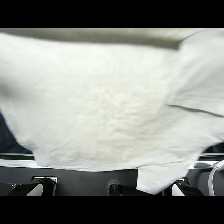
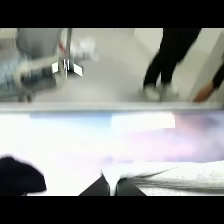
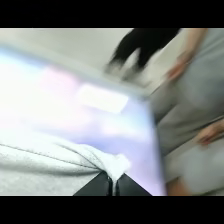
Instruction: Fold the shirts.
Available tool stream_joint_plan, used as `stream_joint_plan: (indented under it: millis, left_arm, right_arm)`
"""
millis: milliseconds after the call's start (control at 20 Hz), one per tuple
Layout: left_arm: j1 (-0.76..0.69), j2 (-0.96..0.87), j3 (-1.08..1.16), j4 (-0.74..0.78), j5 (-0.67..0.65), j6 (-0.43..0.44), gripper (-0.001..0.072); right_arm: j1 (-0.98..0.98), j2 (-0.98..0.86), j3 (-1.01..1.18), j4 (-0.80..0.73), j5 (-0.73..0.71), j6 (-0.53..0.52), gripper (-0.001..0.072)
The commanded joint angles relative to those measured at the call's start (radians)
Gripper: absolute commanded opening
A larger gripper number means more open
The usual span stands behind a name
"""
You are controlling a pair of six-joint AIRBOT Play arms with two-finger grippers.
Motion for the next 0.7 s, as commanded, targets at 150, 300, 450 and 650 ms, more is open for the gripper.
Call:
stream_joint_plan:
  millis: [150, 300, 450, 650]
  left_arm:
    - [-0.045, -0.355, -0.311, 0.077, 0.017, 0.045, 0.0028]
    - [-0.046, -0.601, -0.316, 0.061, 0.133, 0.034, 0.0028]
    - [-0.045, -0.807, -0.254, -0.053, 0.201, 0.034, 0.0028]
    - [-0.045, -0.935, -0.162, -0.087, 0.200, 0.063, 0.0029]
  right_arm:
    - [0.004, -0.562, -0.138, 0.196, 0.130, 0.050, 0.0047]
    - [0.004, -0.781, -0.138, 0.314, -0.053, 0.088, 0.0047]
    - [0.004, -0.902, -0.138, 0.451, -0.221, 0.092, 0.0048]
    - [-0.002, -0.927, -0.136, 0.453, -0.280, 0.069, 0.0049]
